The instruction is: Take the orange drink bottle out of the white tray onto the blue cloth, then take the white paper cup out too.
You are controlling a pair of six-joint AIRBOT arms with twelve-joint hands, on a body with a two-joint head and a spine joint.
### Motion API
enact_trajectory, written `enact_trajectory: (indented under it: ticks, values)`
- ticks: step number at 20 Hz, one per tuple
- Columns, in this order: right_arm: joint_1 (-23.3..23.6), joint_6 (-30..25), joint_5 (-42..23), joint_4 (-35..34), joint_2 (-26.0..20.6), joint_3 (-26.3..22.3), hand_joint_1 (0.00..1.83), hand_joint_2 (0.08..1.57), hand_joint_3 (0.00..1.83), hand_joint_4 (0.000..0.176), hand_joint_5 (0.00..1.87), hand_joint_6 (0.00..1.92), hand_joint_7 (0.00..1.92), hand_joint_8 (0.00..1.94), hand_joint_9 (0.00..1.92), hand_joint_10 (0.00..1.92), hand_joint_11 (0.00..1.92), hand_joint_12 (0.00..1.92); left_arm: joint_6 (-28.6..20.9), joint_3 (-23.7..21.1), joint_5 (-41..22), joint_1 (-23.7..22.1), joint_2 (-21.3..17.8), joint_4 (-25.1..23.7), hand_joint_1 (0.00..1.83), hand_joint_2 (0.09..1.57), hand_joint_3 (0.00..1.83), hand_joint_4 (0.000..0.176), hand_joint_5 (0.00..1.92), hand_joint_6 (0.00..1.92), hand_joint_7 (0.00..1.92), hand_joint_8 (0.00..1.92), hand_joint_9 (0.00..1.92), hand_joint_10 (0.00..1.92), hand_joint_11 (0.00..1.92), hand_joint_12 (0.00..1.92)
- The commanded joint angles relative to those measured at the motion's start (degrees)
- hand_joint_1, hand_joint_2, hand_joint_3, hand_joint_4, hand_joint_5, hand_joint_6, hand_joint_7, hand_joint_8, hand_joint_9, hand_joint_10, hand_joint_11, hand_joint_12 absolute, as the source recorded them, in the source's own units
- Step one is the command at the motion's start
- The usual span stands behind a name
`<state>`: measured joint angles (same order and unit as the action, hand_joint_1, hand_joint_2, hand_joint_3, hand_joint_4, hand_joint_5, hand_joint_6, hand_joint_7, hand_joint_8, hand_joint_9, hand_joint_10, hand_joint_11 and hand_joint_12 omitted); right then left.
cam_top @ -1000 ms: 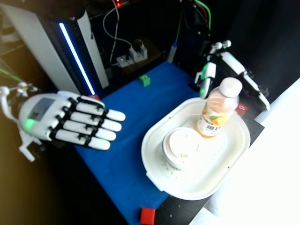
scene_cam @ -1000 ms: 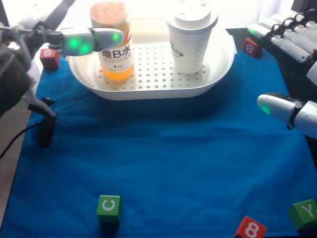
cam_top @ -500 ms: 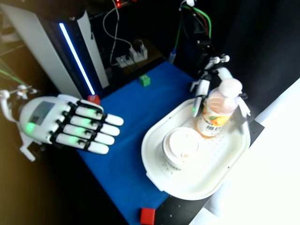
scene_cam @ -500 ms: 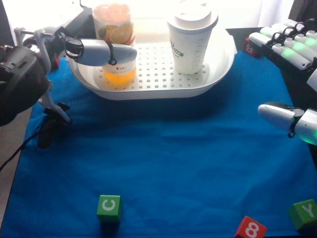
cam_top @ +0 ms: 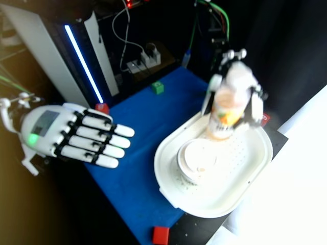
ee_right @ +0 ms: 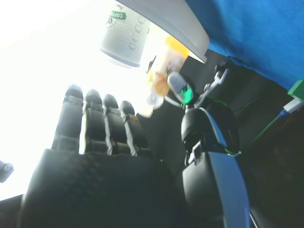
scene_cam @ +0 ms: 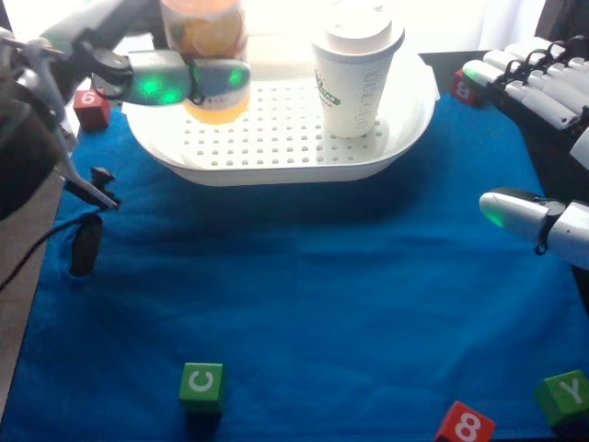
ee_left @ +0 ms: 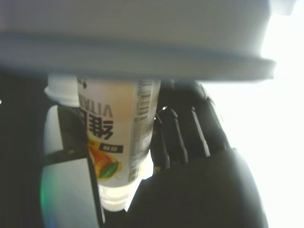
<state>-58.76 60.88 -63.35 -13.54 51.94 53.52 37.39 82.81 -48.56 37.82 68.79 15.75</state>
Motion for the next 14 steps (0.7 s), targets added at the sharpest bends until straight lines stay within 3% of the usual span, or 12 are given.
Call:
enact_trajectory:
  ticks: [1,3,5,6,7,8,9,11,12,13,14]
  values:
    - [0.23,-0.31,-7.22,0.29,0.13,-0.19,0.25,1.33,0.00,0.000,0.00,0.00,0.00,0.00,0.00,0.00,0.00,0.41,-1.19,-1.29,-13.93,-1.14,-1.62,-1.14,1.17,1.23,0.00,0.000,0.75,1.19,0.80,1.46,0.71,1.42,0.64,1.80]
    - [0.23,-0.32,-7.22,0.12,0.13,-0.21,0.26,1.34,0.00,0.000,0.00,0.00,0.00,0.00,0.00,0.00,0.00,0.50,-1.19,-4.26,-17.40,-0.92,-3.66,-3.37,1.15,1.25,0.00,0.000,0.71,1.26,0.78,1.47,0.68,1.32,0.58,1.75]
    - [0.23,-0.32,-7.22,-0.07,0.13,-0.17,0.24,1.34,0.00,0.000,0.00,0.00,0.00,0.00,0.00,0.00,0.00,0.69,-1.20,-9.04,-24.03,3.21,-6.36,-3.66,1.16,1.23,0.00,0.000,0.72,1.25,0.83,1.39,0.76,1.30,0.67,1.70]
    - [0.23,-0.32,-7.22,-0.11,0.13,-0.17,0.23,1.34,0.00,0.000,0.00,0.00,0.00,0.00,0.00,0.00,0.00,0.81,-1.20,-11.12,-26.58,5.44,-7.26,-3.39,1.01,1.22,0.00,0.039,0.77,1.28,0.82,1.17,0.84,1.30,0.71,1.66]
    - [0.23,-0.32,-7.22,-0.22,0.13,-0.17,0.23,1.34,0.00,0.000,0.00,0.00,0.00,0.00,0.00,0.00,0.00,0.91,-1.23,-13.02,-29.07,7.70,-8.07,-2.99,1.01,1.20,0.00,0.029,0.80,1.26,0.85,1.06,0.88,1.26,0.75,1.61]
    - [0.23,-0.32,-7.22,-0.35,0.14,-0.18,0.24,1.34,0.00,0.000,0.00,0.00,0.00,0.00,0.00,0.00,0.00,0.93,-1.24,-14.80,-31.01,9.66,-8.81,-2.93,1.00,1.22,0.00,0.007,0.77,1.29,0.83,1.00,0.88,1.24,0.78,1.56]
    - [0.23,-0.32,-7.22,-0.51,0.14,-0.18,0.24,1.34,0.00,0.000,0.00,0.00,0.00,0.00,0.00,0.00,0.00,0.93,-1.25,-16.89,-32.87,11.93,-9.91,-3.28,1.00,1.23,0.00,0.000,0.76,1.32,0.81,0.98,0.85,1.22,0.78,1.52]
    - [0.24,-0.32,-7.22,-0.61,0.14,-0.13,0.33,1.34,0.00,0.000,0.00,0.00,0.00,0.00,0.00,0.00,0.00,0.92,-1.24,-18.95,-32.91,14.09,-10.94,-4.68,0.95,1.26,0.01,0.035,0.70,1.41,0.75,0.95,0.80,1.21,0.75,1.51]
    - [0.25,-0.32,-7.22,-0.69,0.14,-0.04,0.33,1.34,0.00,0.000,0.00,0.00,0.00,0.00,0.00,0.00,0.00,0.92,-1.24,-19.73,-31.72,15.23,-11.18,-5.28,0.95,1.26,0.01,0.035,0.70,1.41,0.75,0.95,0.80,1.21,0.75,1.51]
    - [0.25,-0.32,-7.22,-0.78,0.14,0.04,0.40,1.34,0.00,0.000,0.00,0.00,0.00,0.00,0.00,0.00,0.00,0.55,-1.36,-20.16,-30.71,16.10,-11.14,-5.39,1.02,1.27,0.00,0.000,0.68,1.41,0.74,1.03,0.82,1.14,0.77,1.45]
    - [0.25,-0.32,-7.22,-0.84,0.14,0.09,0.40,1.34,0.00,0.000,0.00,0.00,0.00,0.00,0.00,0.00,0.00,0.42,-1.83,-20.38,-29.83,16.80,-10.74,-5.46,0.93,1.23,0.00,0.000,0.55,0.87,0.69,0.92,0.74,1.14,0.68,1.48]
